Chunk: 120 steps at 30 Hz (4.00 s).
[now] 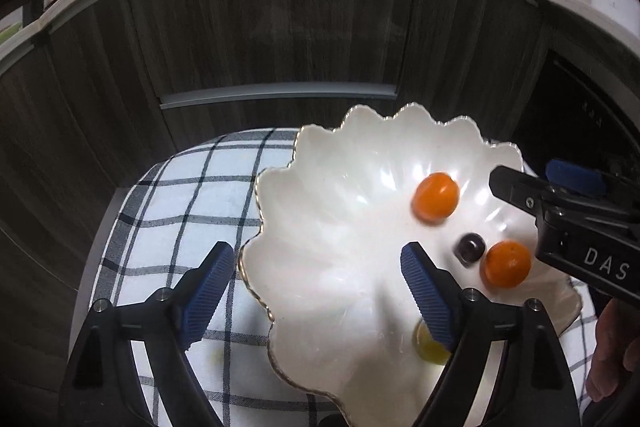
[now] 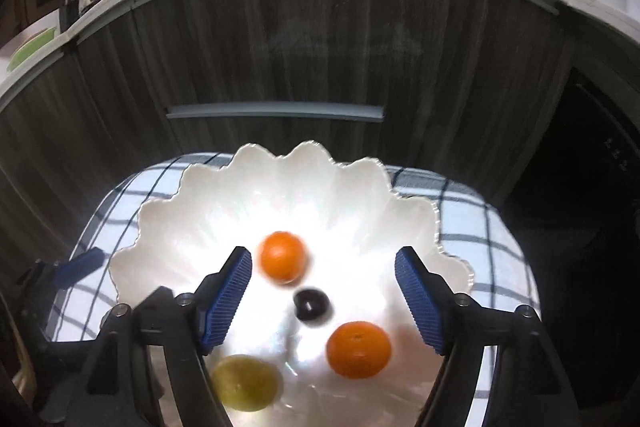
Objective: Organize fruits
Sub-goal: 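Open both tools releasing the mandarin and plum into the bowl, then withdraw both open tools from the bowl toward the loose fruits on the cloth, then grasp the tan round fruit with the left tool while the right tool grasps a red oval fruit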
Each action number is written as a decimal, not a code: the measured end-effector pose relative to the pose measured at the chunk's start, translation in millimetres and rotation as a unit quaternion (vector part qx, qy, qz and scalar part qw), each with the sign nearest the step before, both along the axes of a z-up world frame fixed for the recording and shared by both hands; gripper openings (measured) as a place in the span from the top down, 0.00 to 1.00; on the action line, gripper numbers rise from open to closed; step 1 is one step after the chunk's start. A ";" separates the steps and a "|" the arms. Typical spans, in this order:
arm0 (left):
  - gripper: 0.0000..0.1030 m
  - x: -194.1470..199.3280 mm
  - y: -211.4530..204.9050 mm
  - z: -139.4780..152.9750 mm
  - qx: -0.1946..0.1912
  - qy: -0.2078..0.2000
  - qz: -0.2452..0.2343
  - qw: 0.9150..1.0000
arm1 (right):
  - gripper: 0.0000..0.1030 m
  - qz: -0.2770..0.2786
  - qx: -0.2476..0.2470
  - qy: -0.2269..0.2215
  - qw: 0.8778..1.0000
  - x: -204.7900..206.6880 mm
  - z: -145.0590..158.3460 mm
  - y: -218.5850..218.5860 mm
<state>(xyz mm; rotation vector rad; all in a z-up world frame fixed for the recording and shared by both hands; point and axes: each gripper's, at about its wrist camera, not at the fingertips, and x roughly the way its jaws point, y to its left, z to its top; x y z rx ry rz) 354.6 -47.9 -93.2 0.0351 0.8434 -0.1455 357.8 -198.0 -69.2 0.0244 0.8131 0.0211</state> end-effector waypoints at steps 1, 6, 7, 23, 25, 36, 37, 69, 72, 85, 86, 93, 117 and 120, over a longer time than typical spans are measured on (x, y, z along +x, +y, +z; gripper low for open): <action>0.16 -0.9 0.6 2.5 -0.002 -0.002 0.000 1.000 | 0.27 -0.001 0.001 0.000 1.000 -0.7 1.1 -1.3; 0.12 -9.0 -1.4 13.0 0.006 -0.018 -0.002 1.000 | 0.27 -0.005 0.004 -0.006 1.000 -6.8 10.1 -4.1; 0.11 -10.1 -1.2 15.1 0.006 -0.020 -0.002 1.000 | 0.27 -0.005 0.004 -0.008 1.000 -8.8 12.0 -3.9; 0.04 -49.4 8.4 43.1 0.004 -0.042 0.000 0.999 | 0.27 -0.025 -0.004 -0.037 0.999 -55.8 41.6 -4.3; 0.04 -55.1 7.4 44.8 0.005 -0.043 -0.003 0.999 | 0.27 -0.026 -0.003 -0.038 0.999 -60.7 43.5 -6.2; 0.04 -85.1 12.8 52.2 0.003 -0.050 -0.007 0.999 | 0.27 -0.031 -0.007 -0.042 0.999 -93.0 49.7 -10.9; 0.04 -87.8 12.6 52.2 0.003 -0.050 -0.008 0.999 | 0.27 -0.032 -0.007 -0.042 0.999 -95.6 49.7 -10.7; 0.07 -155.1 1.7 36.3 0.033 -0.087 -0.054 0.994 | 0.27 -0.095 0.006 -0.043 0.995 -174.3 26.1 -21.7; 0.07 -159.4 0.3 31.4 0.034 -0.085 -0.063 0.994 | 0.27 -0.096 0.000 -0.042 0.995 -180.0 23.7 -19.9; 0.07 -170.9 2.3 3.6 0.004 -0.072 -0.095 0.993 | 0.27 -0.134 -0.029 -0.061 0.989 -212.0 3.7 -13.0; 0.07 -171.9 1.5 2.2 0.008 -0.074 -0.098 0.992 | 0.27 -0.136 -0.031 -0.060 0.988 -214.0 1.4 -12.2; 0.15 -171.2 1.0 -10.9 0.010 -0.069 -0.113 0.991 | 0.27 -0.129 -0.041 -0.047 0.990 -220.0 -15.3 -4.3; 0.35 -153.3 -28.4 -50.8 0.036 -0.035 -0.196 0.979 | 0.28 -0.125 -0.021 -0.007 0.992 -215.3 -53.1 -9.9; 0.39 -149.9 -24.8 -56.3 0.035 -0.021 -0.194 0.980 | 0.28 -0.122 -0.017 -0.001 0.992 -215.3 -58.0 -8.5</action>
